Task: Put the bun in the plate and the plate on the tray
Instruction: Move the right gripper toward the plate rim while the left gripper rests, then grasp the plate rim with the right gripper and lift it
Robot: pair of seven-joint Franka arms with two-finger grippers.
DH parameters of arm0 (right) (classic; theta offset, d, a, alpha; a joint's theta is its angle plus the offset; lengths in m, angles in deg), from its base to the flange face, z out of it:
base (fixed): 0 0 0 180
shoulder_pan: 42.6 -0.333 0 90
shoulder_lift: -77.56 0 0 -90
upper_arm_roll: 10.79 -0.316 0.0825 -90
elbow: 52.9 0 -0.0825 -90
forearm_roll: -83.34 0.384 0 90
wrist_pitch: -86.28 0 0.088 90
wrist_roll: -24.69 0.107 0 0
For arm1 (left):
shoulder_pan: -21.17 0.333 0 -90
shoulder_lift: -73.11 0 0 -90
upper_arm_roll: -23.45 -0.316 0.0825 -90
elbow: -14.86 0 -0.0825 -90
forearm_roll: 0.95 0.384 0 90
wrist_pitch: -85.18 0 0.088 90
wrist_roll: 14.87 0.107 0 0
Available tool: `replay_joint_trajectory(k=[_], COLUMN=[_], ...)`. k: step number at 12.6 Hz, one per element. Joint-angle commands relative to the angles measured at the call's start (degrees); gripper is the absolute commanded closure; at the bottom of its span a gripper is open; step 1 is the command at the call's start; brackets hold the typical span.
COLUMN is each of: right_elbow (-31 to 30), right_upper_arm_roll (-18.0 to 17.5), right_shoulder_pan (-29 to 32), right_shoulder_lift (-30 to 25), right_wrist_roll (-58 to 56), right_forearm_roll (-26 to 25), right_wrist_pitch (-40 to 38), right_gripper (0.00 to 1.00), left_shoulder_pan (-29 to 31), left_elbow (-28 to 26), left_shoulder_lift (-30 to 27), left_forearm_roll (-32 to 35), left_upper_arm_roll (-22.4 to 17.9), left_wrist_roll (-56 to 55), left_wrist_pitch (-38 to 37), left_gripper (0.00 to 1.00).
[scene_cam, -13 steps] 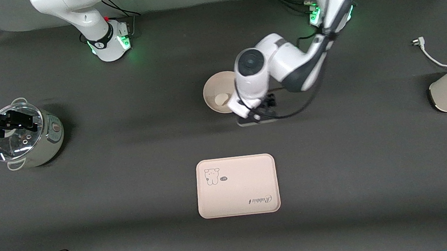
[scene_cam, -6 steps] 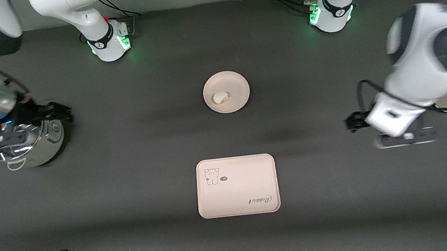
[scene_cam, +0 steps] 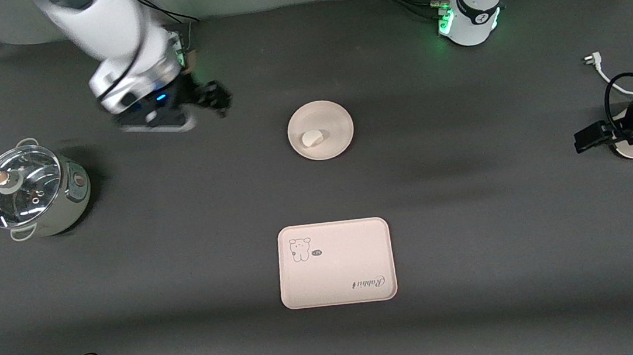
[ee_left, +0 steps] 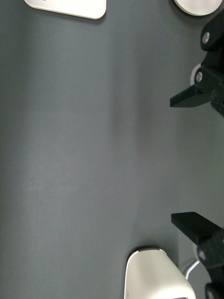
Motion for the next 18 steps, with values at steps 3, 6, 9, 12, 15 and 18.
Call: replay_joint_trajectory(k=[3,6,9,12,15,18], right_elbow=[-1.1,-8.3,-23.3,-32.2,-36.1,-36.1], right_upper_arm_roll=[0.8,1.1,1.3,1.2,0.5,-0.8], right_shoulder_pan=[-9.1,-7.6,-6.5,-6.0,-6.8,-10.2], right_shoulder_lift=[2.0,-0.4,-4.2,-0.7,6.6,15.0], right_wrist_roll=[7.6,-3.5,-10.1,-16.0,-23.5,-27.4], right_forearm_roll=[0.3,2.9,6.3,12.7,20.8,29.1], right_wrist_pitch=[4.4,9.1,24.3,40.4,55.2,66.3], right_gripper=[0.00,0.00,0.00,0.00,0.00,0.00], left_shoulder_pan=[0.8,-17.4,-20.5,-20.3,-20.4,-21.1], left_elbow=[-1.3,-2.5,-2.2,-2.1,-1.3,0.4], left_shoulder_lift=[-2.5,-3.5,-3.3,-3.5,-3.2,-2.3], left_forearm_roll=[-0.5,-1.1,-2.7,-3.2,-2.9,-2.6], left_upper_arm_roll=[-0.7,-18.7,-23.8,-23.8,-24.0,-23.8], left_wrist_roll=[2.6,2.4,3.6,3.1,4.0,7.3], left_wrist_pitch=[-1.8,-1.3,-0.7,0.1,-0.8,-0.6], left_gripper=[0.00,0.00,0.00,0.00,0.00,0.00])
